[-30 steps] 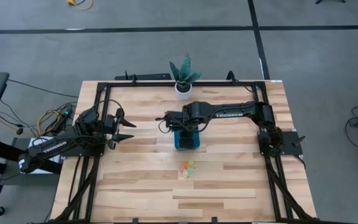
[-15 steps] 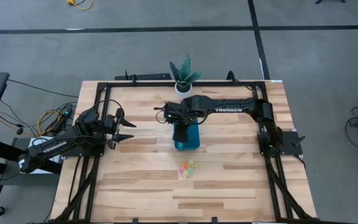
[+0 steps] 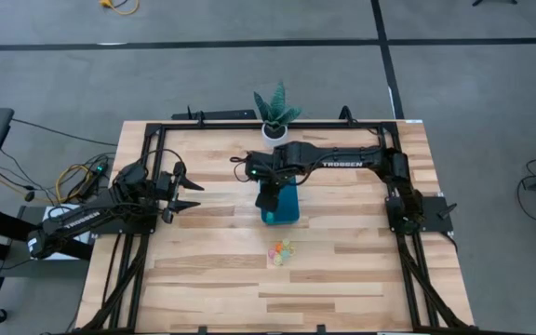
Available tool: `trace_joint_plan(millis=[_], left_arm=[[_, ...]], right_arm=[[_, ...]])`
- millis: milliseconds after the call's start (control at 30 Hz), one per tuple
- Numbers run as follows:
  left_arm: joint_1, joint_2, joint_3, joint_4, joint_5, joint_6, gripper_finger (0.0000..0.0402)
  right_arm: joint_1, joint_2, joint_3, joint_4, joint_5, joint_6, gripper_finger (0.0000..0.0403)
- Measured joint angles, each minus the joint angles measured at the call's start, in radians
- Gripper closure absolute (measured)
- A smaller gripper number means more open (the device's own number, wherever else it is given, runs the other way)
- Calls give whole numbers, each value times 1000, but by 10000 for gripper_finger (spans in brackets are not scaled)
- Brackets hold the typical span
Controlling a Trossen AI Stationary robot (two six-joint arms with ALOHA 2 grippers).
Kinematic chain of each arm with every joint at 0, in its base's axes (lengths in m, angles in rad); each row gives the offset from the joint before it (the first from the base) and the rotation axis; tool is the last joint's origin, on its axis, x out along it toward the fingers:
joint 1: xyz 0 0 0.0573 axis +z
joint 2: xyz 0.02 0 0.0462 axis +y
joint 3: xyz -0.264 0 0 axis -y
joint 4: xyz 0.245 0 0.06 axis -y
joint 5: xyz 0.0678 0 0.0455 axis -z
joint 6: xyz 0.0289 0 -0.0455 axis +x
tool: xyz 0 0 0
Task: Pick and place pill bottles into a basket
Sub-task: Put the yellow pill bottle into the blue container
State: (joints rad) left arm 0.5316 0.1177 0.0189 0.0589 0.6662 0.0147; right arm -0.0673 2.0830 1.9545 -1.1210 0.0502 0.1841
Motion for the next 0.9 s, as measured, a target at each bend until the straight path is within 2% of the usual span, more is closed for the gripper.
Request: trace_joint_plan(millis=[900], left_arm=[[0, 0, 0, 0, 0, 0, 189]], right_arm=[[-1, 0, 0, 3, 0, -53, 300]])
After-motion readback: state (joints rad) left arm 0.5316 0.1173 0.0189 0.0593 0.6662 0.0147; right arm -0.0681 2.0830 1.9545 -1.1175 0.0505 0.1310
